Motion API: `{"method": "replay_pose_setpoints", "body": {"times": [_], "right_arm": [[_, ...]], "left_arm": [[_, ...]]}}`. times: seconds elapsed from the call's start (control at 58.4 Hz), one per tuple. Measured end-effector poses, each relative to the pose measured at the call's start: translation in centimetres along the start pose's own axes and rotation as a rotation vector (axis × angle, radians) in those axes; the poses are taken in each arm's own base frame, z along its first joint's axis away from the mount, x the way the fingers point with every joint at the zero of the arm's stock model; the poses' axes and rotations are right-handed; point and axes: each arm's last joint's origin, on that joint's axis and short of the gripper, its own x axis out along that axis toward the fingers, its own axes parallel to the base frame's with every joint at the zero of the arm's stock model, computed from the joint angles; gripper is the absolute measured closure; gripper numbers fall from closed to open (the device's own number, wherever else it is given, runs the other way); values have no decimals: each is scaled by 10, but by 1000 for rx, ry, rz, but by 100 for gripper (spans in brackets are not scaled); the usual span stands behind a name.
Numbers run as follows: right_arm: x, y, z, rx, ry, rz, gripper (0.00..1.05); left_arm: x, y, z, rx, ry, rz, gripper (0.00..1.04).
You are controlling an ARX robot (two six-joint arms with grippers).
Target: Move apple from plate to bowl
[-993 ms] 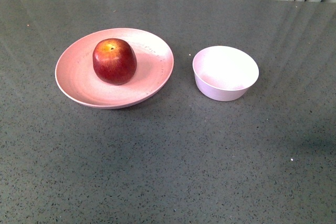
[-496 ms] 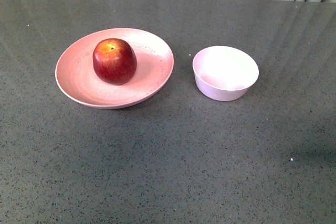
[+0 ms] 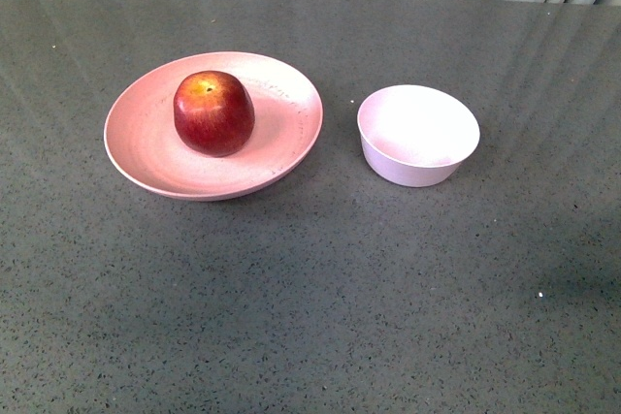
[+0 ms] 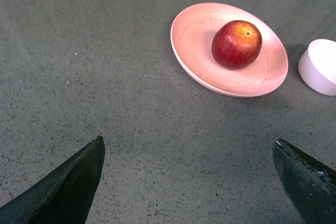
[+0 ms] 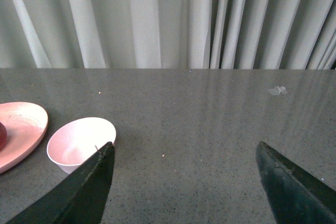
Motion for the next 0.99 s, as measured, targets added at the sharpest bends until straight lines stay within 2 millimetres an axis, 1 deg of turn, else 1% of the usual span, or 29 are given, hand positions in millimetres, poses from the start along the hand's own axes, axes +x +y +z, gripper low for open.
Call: {"method": "replay_pose_setpoints", "body": {"times": [0.017,0.068,0.086,0.137,0.188,0.222,0.325,0.376,0.394,0.445,0.53,0.633,0.753,0.993], "right_arm": [[0,0,0,0,0,0,17],[0,0,0,0,0,0,7],[0,0,0,0,0,0,8],[0,0,0,0,0,0,9],[0,0,0,0,0,0,9],[0,0,0,0,0,0,9],[0,0,0,0,0,0,9],[0,0,0,0,0,0,9],[0,0,0,0,0,0,9],[0,0,0,0,0,0,9],[0,0,0,0,0,0,9],[0,0,0,0,0,0,9],[0,0,0,0,0,0,9],[0,0,0,0,0,0,9]], "left_arm": [[3,0,6,-11,15,-3,9],[15,1,25,-16,18,-12,9],[22,2,33,-14,13,-16,9],[37,2,48,-9,5,-23,9],[49,2,56,-3,5,-21,9],[61,1,62,5,6,-26,9],[89,-2,74,21,14,-34,9],[101,-3,76,24,25,-38,9],[110,-4,76,27,35,-36,9],[127,-5,77,33,52,-44,9],[148,-8,78,40,71,-51,9],[164,-12,76,46,92,-64,9],[186,-18,70,67,129,-71,9],[209,-30,67,93,151,-95,9]]}}
